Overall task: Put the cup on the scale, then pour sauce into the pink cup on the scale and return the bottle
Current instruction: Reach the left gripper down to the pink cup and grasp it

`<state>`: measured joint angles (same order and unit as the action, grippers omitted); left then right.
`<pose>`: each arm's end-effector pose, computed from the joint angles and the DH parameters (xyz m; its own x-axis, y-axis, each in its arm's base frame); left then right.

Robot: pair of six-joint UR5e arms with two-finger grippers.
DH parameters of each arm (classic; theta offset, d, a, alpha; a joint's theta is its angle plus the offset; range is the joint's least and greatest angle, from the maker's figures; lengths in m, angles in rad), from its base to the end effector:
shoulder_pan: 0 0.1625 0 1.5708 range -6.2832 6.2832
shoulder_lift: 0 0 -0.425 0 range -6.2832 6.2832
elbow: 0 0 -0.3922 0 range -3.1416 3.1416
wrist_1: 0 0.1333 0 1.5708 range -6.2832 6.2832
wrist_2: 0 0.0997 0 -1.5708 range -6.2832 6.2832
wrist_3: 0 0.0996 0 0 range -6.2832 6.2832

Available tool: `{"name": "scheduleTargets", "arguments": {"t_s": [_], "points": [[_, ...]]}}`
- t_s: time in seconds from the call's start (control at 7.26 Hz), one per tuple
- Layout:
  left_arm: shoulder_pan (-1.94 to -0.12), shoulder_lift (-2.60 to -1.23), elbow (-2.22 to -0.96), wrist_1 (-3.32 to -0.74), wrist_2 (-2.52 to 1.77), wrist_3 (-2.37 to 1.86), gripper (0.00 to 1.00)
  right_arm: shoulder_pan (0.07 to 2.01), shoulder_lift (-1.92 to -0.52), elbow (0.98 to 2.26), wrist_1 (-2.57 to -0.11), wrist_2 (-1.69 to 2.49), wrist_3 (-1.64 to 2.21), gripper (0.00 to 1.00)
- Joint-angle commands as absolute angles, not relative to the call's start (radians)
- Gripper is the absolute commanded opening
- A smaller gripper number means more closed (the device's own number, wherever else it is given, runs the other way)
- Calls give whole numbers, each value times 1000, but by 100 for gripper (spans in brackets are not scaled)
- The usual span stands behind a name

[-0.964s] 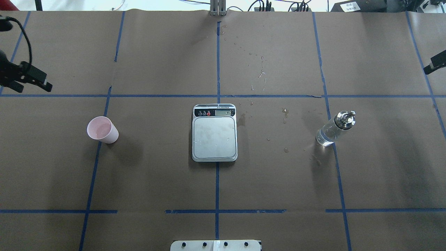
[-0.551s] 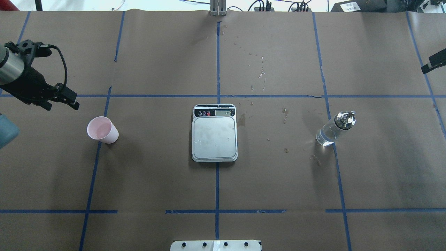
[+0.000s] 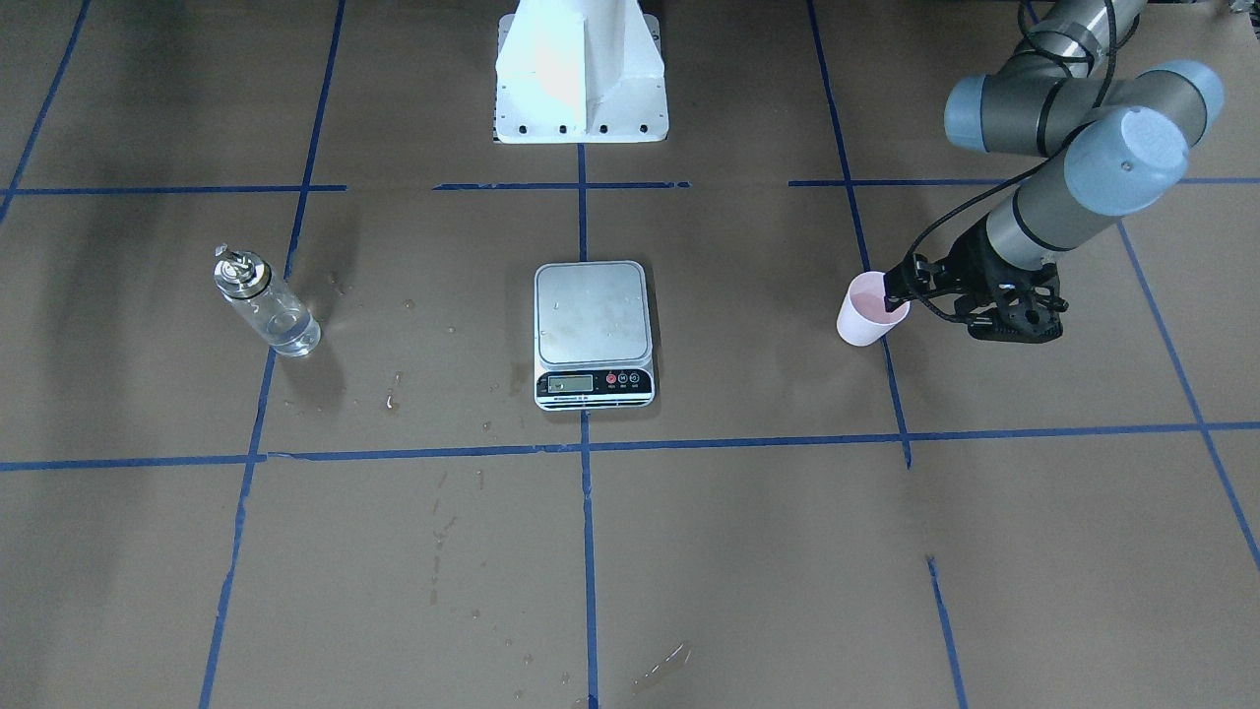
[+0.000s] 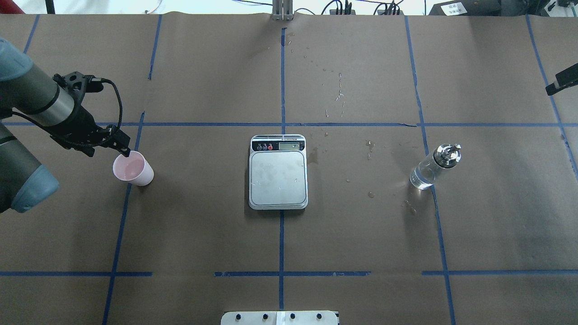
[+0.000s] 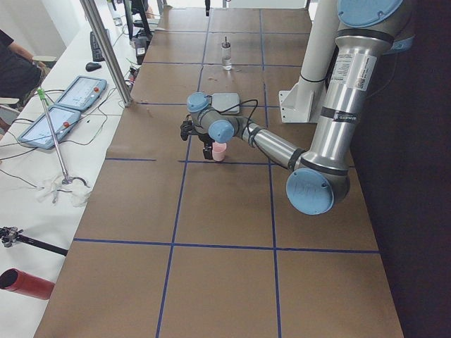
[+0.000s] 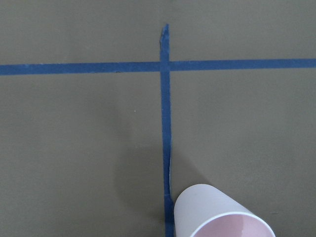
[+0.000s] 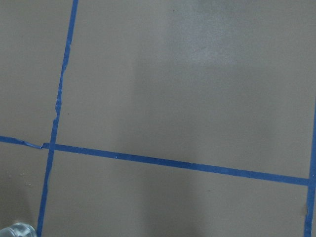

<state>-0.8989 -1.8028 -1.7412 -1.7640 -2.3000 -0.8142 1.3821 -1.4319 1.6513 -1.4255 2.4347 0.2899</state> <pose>0.3104 -0.4978 0.4281 0.6156 0.0483 -0.7866 -0.0985 0.9950 -0.0160 -0.0481 -0.5587 0.5229 0.6127 -0.1097 0.7827 0.0001 0.9903 0.1387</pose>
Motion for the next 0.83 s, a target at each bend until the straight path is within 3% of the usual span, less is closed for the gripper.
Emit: {"name": "scheduleTargets", "arguments": {"t_s": [0.0, 0.41, 0.55, 0.69], "points": [[-881, -1805, -1727, -1764, -2296, -816, 94, 1382, -1433, 1649, -1425, 2434, 290, 100], [-854, -1804, -1712, -1764, -2298, -818, 85, 1382, -1433, 1649, -1425, 2436, 290, 100], [-854, -1804, -1704, -1764, -2298, -816, 64, 1381, -1433, 1649, -1425, 2436, 290, 100], [-854, -1807, -1694, -1766, -2298, -815, 22, 1382, -1433, 1649, -1425, 2436, 290, 100]]}}
